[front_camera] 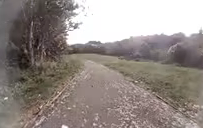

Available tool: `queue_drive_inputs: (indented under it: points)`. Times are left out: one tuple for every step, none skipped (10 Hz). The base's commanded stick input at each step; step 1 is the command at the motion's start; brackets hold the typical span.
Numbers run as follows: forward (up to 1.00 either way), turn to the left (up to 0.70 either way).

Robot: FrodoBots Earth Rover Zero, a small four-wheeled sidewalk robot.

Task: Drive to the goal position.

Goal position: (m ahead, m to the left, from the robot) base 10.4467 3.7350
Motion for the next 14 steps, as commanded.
queue_drive_inputs:
  points:
    - [0.3,0.0]
    - [0.3,0.0]
    - [0.3,0.0]
    - [0.3,0.0]
    - [0.3,0.0]
    - [0.3,0.0]
    - [0.3,0.0]
    - [0.3,0.0]
    - [0.3,0.0]
    - [0.3,0.0]
    - [0.3,0.0]
    - [0.3,0.0]
    - [0.3,0.0]
    - [0.3,0.0]
